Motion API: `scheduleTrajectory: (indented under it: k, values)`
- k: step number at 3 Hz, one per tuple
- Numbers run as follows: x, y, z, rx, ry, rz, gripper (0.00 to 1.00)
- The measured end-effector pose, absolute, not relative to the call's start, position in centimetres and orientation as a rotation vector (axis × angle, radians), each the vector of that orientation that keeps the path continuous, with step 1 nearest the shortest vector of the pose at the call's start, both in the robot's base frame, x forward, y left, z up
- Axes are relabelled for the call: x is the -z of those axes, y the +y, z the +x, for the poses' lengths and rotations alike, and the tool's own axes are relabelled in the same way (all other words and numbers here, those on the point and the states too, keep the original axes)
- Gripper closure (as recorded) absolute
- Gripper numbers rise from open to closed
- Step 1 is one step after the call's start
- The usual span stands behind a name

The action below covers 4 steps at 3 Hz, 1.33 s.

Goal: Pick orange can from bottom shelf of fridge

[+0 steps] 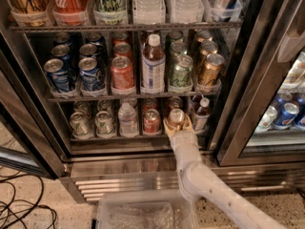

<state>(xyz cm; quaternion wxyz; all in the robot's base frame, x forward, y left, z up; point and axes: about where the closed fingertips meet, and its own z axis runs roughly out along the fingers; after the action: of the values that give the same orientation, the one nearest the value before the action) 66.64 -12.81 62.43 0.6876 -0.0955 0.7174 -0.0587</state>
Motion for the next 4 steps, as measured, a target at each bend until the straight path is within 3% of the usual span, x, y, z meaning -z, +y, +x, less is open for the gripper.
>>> scheduleTrajectory:
  k: [3,4]
  values:
    - [-72.8,-17.8,56.4,-0.017,1.359,-0.245,1.00]
    - [-74.5,-21.4,56.8,-0.092,1.426,-0.270,1.00]
